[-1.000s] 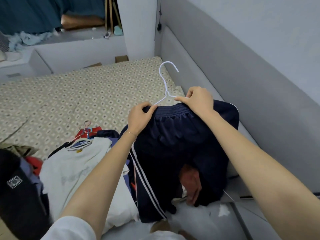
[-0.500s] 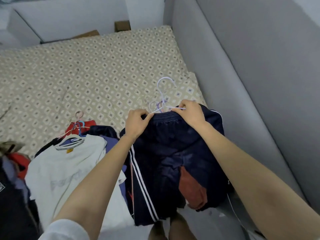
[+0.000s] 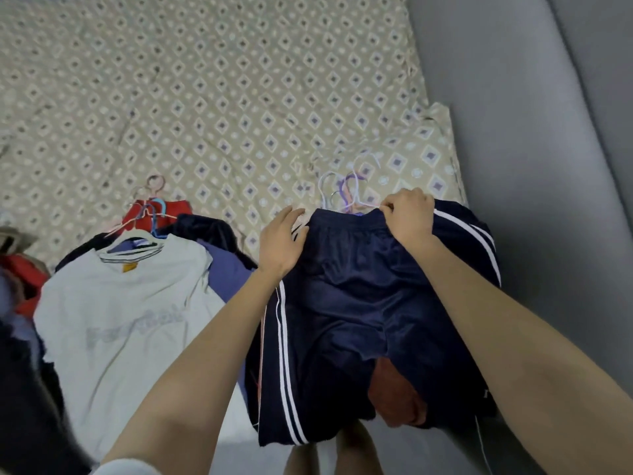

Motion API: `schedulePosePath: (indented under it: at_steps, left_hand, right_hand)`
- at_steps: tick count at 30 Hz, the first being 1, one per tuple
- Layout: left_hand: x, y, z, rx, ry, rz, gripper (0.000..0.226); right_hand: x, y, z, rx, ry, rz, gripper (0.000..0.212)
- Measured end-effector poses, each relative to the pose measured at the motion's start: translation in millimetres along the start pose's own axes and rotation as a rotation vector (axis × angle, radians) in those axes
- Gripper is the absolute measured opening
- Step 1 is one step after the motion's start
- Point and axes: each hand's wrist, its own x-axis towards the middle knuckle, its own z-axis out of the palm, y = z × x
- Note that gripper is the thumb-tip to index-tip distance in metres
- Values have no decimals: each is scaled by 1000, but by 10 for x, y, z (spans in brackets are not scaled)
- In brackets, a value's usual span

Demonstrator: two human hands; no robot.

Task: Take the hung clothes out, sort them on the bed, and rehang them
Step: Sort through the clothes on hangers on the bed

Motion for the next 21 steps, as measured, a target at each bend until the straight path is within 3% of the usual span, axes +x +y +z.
schedulePosePath:
  at_steps: [8,13,21]
  left_hand:
    - [-297,-273,-565,148,36,11,47]
    - [-542,-604,-1117,253,120,26,57]
    - [-1034,-1715,-2204,295,165,45,58]
  right_hand:
    - [-179,-545,-163,1,-27,-124,35]
    - [-576,-1348,-281,-25,-39,-196,56]
    - [-1296,-2923,-173,29,-5,-198,65]
